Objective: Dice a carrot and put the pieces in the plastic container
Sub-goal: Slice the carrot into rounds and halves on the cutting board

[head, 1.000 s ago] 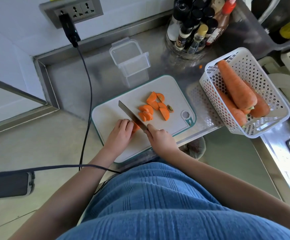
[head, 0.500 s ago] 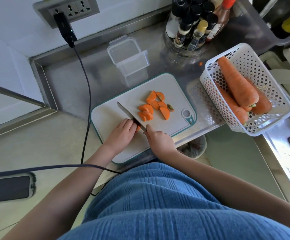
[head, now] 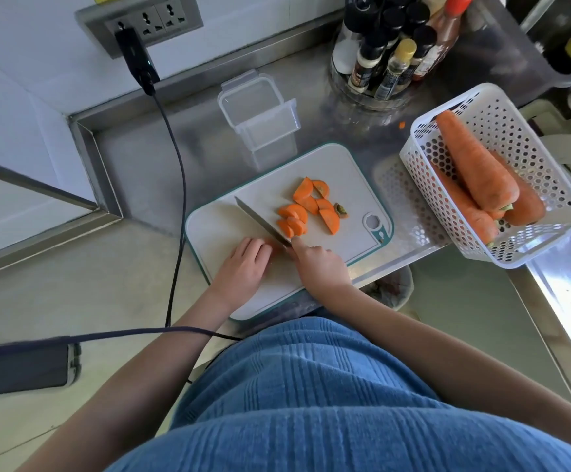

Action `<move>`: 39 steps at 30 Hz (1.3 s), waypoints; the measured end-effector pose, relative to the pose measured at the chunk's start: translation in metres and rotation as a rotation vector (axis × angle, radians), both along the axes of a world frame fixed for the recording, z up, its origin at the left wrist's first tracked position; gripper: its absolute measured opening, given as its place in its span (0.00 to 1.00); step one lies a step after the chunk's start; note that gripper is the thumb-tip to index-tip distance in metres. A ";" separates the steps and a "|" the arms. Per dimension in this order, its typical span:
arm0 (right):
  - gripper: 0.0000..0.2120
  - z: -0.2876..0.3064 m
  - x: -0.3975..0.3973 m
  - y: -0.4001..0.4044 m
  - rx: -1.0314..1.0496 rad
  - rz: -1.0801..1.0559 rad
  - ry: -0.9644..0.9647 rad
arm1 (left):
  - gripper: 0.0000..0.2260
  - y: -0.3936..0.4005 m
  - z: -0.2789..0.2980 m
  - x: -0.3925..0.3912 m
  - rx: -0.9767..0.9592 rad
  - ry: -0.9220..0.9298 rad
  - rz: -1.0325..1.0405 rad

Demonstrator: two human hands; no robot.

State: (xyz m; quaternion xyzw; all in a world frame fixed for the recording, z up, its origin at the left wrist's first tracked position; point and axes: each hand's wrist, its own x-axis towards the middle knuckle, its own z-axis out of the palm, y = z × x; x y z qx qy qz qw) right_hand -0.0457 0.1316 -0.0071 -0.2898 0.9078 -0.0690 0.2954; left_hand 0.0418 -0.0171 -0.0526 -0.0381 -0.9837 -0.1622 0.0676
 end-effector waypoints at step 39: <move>0.11 0.003 0.013 -0.006 -0.017 -0.044 -0.108 | 0.16 0.008 0.016 -0.011 0.055 -0.268 0.108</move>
